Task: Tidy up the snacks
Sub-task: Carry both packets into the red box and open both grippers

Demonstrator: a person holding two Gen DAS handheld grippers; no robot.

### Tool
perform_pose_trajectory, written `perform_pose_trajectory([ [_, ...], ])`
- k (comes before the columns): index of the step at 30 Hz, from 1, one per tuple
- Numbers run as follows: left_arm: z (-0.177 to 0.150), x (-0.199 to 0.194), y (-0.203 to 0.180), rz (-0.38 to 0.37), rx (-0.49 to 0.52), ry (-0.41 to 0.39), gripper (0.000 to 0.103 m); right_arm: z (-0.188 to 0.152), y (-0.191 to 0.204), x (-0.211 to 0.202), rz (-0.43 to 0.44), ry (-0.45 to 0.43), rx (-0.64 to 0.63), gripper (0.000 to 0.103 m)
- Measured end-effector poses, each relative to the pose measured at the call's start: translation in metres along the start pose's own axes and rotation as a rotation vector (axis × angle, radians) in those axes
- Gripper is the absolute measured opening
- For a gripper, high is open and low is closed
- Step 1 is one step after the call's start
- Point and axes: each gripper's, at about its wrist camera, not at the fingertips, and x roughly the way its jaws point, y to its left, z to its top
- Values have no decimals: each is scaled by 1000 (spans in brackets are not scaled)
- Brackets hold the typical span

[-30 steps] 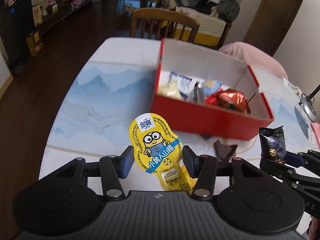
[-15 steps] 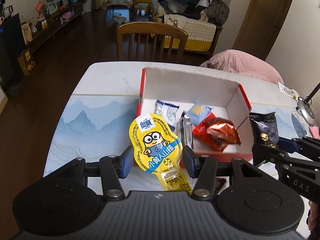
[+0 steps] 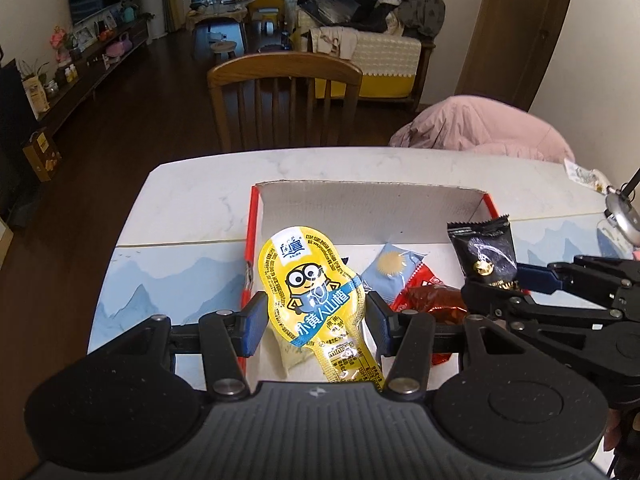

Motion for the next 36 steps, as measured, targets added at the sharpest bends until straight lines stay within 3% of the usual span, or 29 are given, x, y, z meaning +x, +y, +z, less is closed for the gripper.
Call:
perform_pose_trajectory([
  [10, 12, 64, -4, 31, 2, 122, 52, 12, -16, 55, 1, 99, 19, 33],
  [17, 14, 93, -10, 36, 14, 154, 52, 13, -23, 86, 18, 153, 24, 33],
  [25, 10, 121, -12, 64, 39, 229, 52, 16, -24, 99, 21, 184, 9, 34],
  [36, 11, 125, -21, 63, 86, 235, 52, 19, -32, 102, 16, 207, 59, 39],
])
